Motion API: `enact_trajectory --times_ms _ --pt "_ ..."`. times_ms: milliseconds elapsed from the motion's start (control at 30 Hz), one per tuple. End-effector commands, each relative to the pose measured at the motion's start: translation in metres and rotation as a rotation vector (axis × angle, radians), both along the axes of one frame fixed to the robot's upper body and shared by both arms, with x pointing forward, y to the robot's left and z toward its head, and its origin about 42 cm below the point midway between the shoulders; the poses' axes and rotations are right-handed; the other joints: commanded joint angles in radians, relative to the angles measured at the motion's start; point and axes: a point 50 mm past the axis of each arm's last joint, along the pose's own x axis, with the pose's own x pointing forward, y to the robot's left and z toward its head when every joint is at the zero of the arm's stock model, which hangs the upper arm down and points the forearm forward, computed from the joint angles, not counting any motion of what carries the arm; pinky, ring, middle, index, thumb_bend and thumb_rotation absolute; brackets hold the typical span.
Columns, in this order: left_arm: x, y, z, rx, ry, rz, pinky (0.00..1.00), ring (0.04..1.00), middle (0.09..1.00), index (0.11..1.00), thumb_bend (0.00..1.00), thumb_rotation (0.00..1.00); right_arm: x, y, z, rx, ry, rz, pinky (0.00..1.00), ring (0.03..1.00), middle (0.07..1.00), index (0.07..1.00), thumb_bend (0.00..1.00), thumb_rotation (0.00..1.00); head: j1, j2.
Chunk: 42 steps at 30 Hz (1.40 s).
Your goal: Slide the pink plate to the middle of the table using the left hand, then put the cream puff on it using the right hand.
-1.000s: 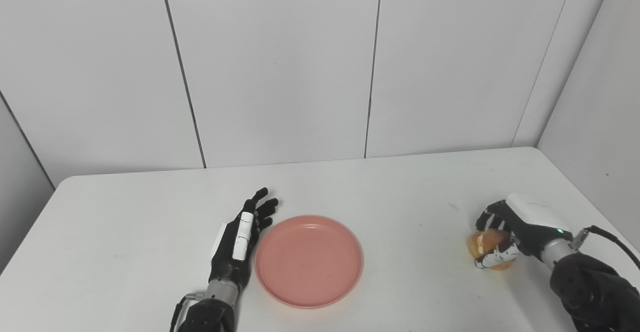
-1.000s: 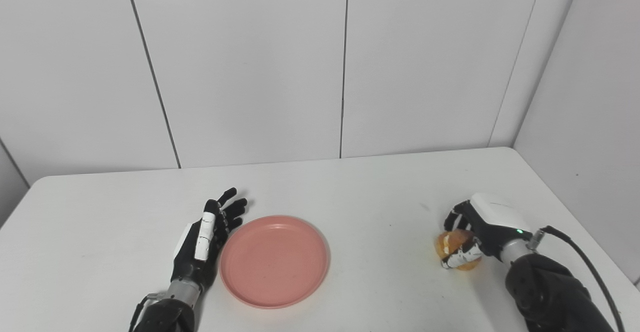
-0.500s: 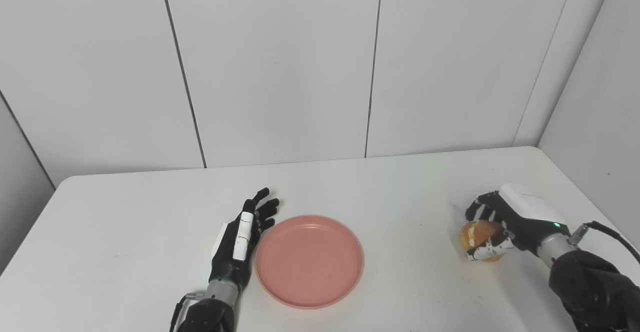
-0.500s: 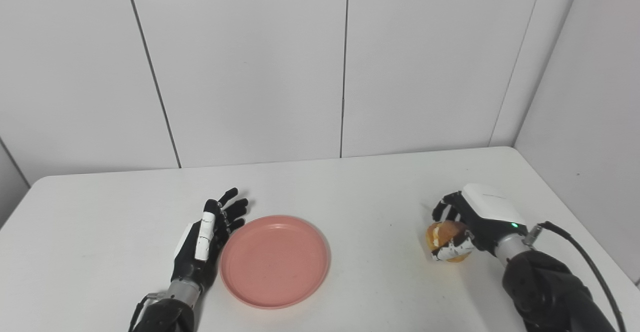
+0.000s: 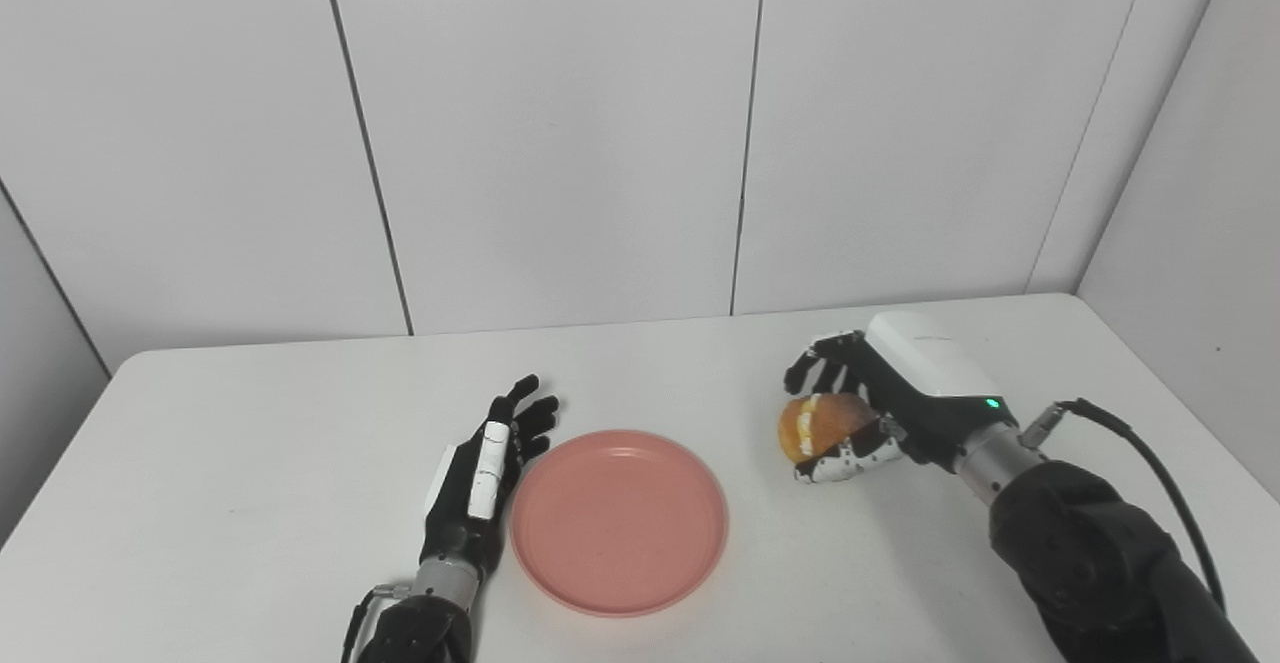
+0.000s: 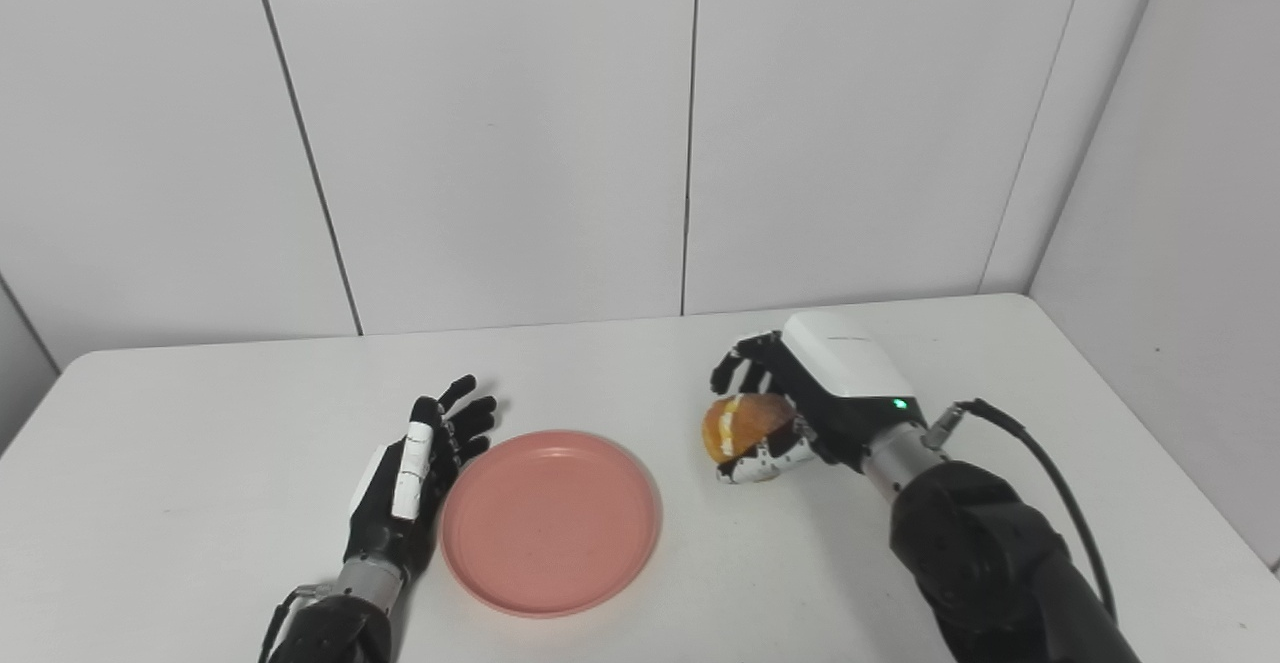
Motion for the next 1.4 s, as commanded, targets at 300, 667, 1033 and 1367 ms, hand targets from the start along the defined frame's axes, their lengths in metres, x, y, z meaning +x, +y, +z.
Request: enact_trajectory --times_ms 300,667,1033,1367 --pt "-0.018 -0.014 -0.034 0.027 0.165 -0.017 0.89 0.857 0.825 0.857 0.80 0.99 0.008 0.038 0.014 -0.013 -0.056 0.121 0.28 0.381 0.455 0.530 0.51 0.00 0.051 0.002" --pt "-0.018 -0.023 -0.033 0.015 0.165 -0.019 0.90 0.860 0.814 0.844 0.78 0.98 0.012 0.074 0.007 -0.039 -0.012 0.175 0.29 0.393 0.474 0.524 0.52 0.00 0.090 0.011" --pt "-0.018 -0.035 -0.035 0.029 0.165 -0.025 0.87 0.842 0.802 0.842 0.78 0.98 0.028 0.092 -0.011 -0.065 0.038 0.214 0.31 0.396 0.472 0.524 0.52 0.00 0.140 0.017" --pt "-0.019 -0.038 -0.034 0.030 0.171 -0.019 0.86 0.839 0.806 0.840 0.78 0.98 0.035 0.101 -0.027 -0.072 0.060 0.251 0.30 0.395 0.466 0.528 0.52 0.00 0.161 0.019"
